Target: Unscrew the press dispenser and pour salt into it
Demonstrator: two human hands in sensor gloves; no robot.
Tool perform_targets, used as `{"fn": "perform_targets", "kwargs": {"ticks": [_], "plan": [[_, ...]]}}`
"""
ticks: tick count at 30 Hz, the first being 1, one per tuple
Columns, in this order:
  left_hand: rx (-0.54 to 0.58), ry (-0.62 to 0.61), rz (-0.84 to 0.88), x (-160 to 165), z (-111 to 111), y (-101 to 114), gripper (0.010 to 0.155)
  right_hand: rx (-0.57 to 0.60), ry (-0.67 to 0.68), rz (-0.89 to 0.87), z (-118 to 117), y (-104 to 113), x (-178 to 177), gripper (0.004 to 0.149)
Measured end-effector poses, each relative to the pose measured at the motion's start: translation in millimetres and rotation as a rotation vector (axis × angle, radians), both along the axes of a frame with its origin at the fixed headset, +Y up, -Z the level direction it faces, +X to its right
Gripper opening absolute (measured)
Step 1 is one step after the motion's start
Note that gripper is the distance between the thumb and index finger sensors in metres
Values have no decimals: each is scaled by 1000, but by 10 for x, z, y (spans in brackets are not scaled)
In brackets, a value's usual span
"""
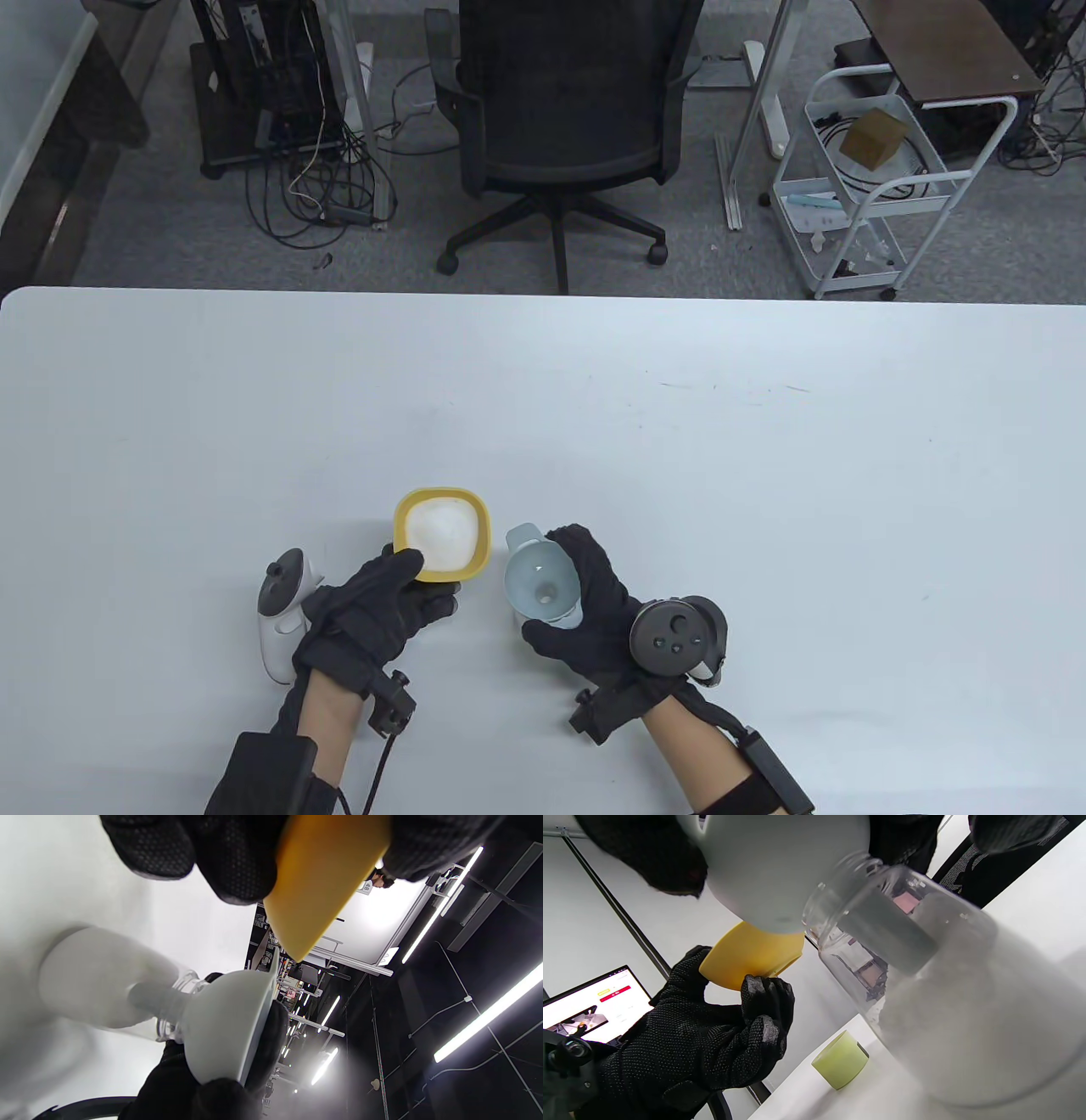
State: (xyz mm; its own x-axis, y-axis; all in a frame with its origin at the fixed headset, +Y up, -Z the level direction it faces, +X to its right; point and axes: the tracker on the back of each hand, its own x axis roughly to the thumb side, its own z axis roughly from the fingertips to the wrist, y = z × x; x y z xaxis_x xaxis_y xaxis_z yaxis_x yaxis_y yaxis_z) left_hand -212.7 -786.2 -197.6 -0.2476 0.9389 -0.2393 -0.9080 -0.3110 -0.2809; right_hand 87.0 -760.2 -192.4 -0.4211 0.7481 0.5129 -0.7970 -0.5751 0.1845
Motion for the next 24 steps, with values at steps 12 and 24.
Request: {"fn": "perform_targets", "kwargs": {"ticks": [12,24], "plan": [[172,-30,-132,271,-5,345,92,-1,-3,15,21,13,-9,113],[339,22,-380,476,80,541,91,-9,-3,20,22,11,-3,114]]}}
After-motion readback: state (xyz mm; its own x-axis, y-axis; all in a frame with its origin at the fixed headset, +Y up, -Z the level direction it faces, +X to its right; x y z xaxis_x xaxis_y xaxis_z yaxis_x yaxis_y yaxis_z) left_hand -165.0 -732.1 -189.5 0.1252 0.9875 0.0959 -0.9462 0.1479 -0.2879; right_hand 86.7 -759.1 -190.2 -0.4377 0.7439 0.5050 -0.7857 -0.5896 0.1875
